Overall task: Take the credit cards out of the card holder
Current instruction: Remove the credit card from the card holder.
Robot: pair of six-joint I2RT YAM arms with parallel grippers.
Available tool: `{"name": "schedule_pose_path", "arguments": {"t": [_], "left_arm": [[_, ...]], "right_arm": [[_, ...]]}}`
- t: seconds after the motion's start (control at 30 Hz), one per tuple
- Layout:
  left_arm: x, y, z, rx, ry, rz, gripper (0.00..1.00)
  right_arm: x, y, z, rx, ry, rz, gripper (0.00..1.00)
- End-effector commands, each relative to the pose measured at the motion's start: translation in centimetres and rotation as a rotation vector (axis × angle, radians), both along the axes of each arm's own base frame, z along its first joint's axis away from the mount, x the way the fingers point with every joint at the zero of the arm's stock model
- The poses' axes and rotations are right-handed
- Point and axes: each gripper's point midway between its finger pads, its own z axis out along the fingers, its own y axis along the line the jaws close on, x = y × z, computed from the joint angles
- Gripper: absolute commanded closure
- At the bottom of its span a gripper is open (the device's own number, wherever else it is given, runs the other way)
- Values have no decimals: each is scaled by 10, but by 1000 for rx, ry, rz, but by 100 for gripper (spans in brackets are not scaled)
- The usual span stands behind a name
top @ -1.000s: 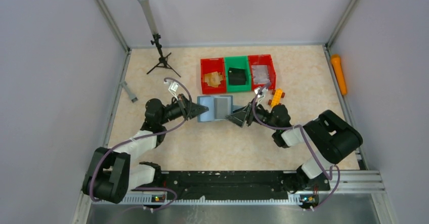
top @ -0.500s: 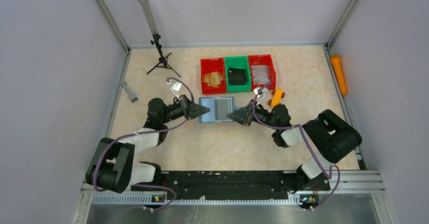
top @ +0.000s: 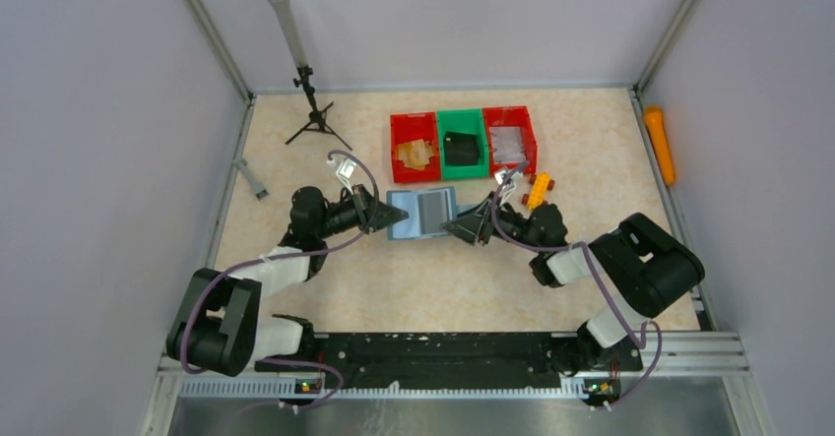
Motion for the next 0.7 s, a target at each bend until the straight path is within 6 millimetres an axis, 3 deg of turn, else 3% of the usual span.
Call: {"name": "schedule_pose_path", "arguments": {"t": [0.0, 0.23, 0.67], "left_arm": [[3, -2, 21, -5, -96, -10, 99], [2, -2, 22, -4, -98, -13, 99], [1, -2, 24, -1, -110, -12, 99]], "right_arm": [[1, -2, 23, 58, -95, 4, 54], [4, -7, 22, 55, -94, -23, 40], [9, -23, 26, 89, -92, -81, 39]]}}
